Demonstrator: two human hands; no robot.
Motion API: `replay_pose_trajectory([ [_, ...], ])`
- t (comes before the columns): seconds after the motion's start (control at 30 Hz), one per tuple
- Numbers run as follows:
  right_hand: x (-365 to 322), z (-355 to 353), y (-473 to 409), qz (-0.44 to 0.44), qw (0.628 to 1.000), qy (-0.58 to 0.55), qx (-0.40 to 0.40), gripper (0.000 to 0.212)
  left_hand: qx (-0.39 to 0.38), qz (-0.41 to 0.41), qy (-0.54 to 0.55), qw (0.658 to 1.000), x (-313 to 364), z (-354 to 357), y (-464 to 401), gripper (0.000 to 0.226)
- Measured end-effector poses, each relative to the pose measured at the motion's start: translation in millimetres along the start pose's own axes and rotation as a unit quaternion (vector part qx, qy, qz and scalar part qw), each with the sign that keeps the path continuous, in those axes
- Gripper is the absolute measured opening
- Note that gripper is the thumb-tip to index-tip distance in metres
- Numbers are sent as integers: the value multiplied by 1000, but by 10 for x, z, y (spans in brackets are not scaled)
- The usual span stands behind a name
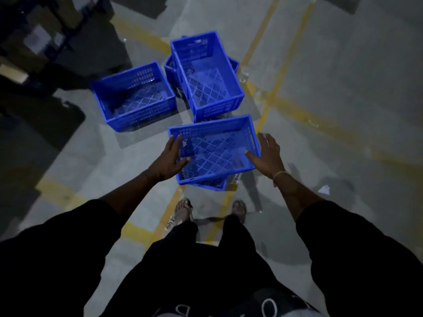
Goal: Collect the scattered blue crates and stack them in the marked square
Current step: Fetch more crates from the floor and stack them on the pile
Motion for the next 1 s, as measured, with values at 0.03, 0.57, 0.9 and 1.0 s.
replay_pose_trajectory([
  [0.03, 34, -9, -119, -6, 1000, 0, -16, 84, 10, -14, 5, 1000, -24, 42, -54, 92],
  [0.57, 1305, 862, -2328, -3, 993, 47, -104, 78, 101, -167, -15, 981, -934, 1302, -1484, 107],
  [0.9, 2078, 1799, -3430, 67, 993, 64, -69, 78, 131, -365, 28, 921, -2163, 1971, -2282, 96],
  [1.0, 2174, 1879, -3527, 57, 992, 105, -42, 75, 174, -404, 4, 898, -2158, 2064, -2359, 74],
])
Point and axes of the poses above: each hand's wrist, its own y-axis away from the middle knuckle, its own z-axis out of the palm, x = y × z, the point moved 5 cm from there along -y, towards the middle knuckle, and after that the axes turned 4 degrees about -y, right-handed, at the moved point
